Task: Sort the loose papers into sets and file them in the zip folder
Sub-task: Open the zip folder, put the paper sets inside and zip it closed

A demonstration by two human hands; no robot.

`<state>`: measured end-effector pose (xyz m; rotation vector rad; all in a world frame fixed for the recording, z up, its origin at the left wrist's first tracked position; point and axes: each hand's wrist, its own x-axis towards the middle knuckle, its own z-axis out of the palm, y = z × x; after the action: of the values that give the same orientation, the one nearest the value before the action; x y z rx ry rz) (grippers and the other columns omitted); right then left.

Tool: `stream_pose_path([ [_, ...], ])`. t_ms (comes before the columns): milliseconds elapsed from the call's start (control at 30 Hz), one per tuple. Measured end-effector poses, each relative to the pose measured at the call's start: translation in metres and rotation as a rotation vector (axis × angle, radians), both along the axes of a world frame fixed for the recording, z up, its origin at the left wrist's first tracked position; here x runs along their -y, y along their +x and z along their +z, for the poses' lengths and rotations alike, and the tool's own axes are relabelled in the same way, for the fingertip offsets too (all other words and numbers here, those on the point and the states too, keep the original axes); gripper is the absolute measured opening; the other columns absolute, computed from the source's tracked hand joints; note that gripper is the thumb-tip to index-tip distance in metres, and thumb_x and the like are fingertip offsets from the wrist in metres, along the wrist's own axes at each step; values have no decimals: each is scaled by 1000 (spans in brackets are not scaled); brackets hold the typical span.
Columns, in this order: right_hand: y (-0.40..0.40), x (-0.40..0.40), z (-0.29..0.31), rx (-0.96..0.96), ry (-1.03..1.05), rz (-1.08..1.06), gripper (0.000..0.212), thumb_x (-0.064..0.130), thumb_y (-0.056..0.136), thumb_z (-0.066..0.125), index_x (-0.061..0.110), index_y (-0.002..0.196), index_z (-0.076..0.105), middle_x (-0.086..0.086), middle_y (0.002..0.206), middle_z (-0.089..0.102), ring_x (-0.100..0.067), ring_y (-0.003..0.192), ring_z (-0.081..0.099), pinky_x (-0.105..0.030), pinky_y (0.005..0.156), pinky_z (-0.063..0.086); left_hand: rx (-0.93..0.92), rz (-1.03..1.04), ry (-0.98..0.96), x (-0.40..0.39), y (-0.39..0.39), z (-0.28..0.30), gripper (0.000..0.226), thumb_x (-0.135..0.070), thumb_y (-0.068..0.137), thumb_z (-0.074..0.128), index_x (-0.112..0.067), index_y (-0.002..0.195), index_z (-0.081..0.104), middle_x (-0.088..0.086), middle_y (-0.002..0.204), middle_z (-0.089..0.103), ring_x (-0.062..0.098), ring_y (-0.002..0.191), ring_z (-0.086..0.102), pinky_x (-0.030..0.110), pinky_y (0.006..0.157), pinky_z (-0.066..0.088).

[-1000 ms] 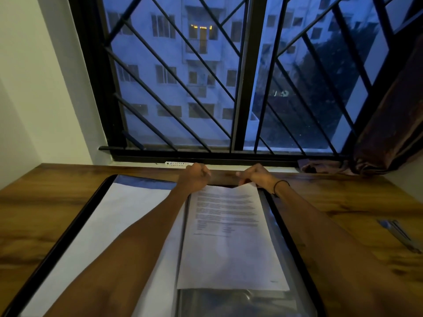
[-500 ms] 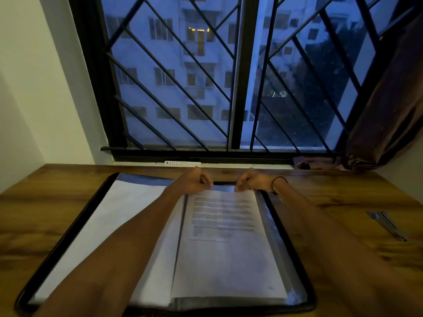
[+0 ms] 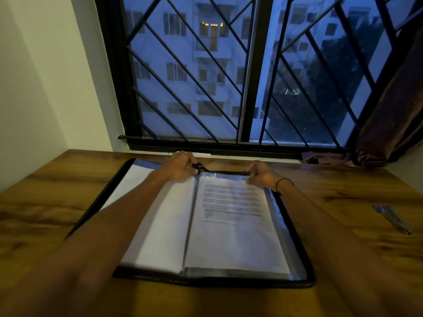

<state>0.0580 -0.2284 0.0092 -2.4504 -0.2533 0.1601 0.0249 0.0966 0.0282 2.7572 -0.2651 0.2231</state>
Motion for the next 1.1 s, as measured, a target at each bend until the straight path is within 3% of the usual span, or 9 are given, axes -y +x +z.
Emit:
stream_pose_path([
  [167,-17,-1,-11,48,17,-21,52,5,83,78,5,128,51,-8,112,55,-25,107,56,-32,90,45,8,226,77,-97,-40,11,50,-60,76,65,-26,113,65,9,121,62,31,115,60,41,97,50],
  [233,-9,5,-25,54,22,-43,60,28,74,81,18,125,51,-11,124,53,-31,118,56,-41,98,49,-27,301,34,-125,-60,9,52,-51,82,69,-19,122,61,14,124,58,33,115,60,37,94,48],
  [333,-2,5,-43,110,-99,-35,67,58,67,62,36,128,45,-16,138,39,-41,126,48,-54,103,47,-84,364,-20,-152,-88,1,56,-47,92,68,-16,136,51,12,133,58,28,124,55,35,101,43],
  [400,-32,-11,-26,152,-239,-45,60,48,87,61,31,142,43,-19,146,28,-46,131,40,-56,109,39,-154,383,-125,-157,-105,-1,53,-46,95,67,-16,135,48,8,116,64,23,109,60,32,91,44],
  [500,-39,-19,-26,245,-327,-69,43,36,97,58,28,139,52,-17,138,32,-44,128,37,-54,108,35,-150,369,-260,-156,-118,4,49,-41,96,68,-20,133,44,5,109,64,19,95,62,32,84,47],
  [633,-41,-22,-33,266,-338,-91,23,34,99,55,31,120,61,-11,128,35,-39,125,35,-54,107,33,-38,286,-424,-147,-126,27,40,-34,95,71,-22,130,55,-2,115,62,14,99,62,23,78,49],
  [800,-41,-21,-36,297,-378,-58,23,39,98,52,35,120,59,-9,126,38,-37,125,37,-56,108,34,-38,192,-679,-127,-119,71,30,-6,85,75,-28,107,76,1,121,69,15,106,66,21,81,51],
  [1000,-28,-11,-43,216,-346,67,70,83,68,30,41,117,57,-5,122,56,-30,122,42,-46,105,35,-8,71,-880,-90,-114,100,51,-7,52,63,-20,98,81,9,125,68,28,114,63,39,102,52],
  [1100,-33,-4,-42,204,-299,106,82,94,64,36,44,126,56,-1,129,52,-25,132,38,-46,111,33,59,-24,-902,-56,-110,107,33,8,75,57,-11,95,76,9,126,62,17,107,60,30,98,48],
])
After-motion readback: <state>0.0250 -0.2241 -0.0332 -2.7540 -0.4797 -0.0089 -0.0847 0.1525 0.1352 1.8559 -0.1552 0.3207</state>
